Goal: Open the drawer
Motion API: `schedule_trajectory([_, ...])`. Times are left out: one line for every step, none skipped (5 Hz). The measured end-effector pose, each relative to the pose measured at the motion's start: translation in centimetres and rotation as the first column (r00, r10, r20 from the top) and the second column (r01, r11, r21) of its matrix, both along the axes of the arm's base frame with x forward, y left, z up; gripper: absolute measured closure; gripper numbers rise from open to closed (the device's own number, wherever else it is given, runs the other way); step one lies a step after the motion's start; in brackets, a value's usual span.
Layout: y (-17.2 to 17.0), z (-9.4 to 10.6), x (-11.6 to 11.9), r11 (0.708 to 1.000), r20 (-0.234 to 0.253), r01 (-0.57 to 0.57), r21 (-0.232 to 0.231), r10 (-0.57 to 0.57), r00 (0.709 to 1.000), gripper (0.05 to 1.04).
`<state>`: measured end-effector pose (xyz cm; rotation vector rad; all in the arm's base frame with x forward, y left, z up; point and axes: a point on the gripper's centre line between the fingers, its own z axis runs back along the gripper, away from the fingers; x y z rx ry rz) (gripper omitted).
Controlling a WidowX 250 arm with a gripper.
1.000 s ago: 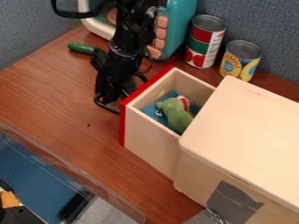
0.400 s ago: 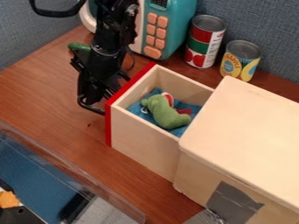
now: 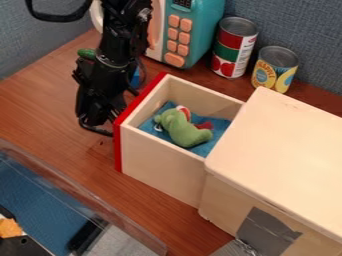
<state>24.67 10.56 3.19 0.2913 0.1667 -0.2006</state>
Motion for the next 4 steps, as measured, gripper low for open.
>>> schedule_trajectory([0.4,3.2,-0.3,0.999,0.02,0.036,-0.036,-0.035,0.999,0.321])
schedule_trajectory([-0.1,7.6,-0.5,0.994,0.101,0.065,-0.085,-0.056,0.993,0.092])
schedule_trajectory([-2.0,10.4,-1.0,0.984,0.173,0.102,-0.148,-0.076,0.982,0.081])
schedule_trajectory([-5.7,12.7,-1.4,0.96,0.213,0.175,-0.22,-0.127,0.969,0.083])
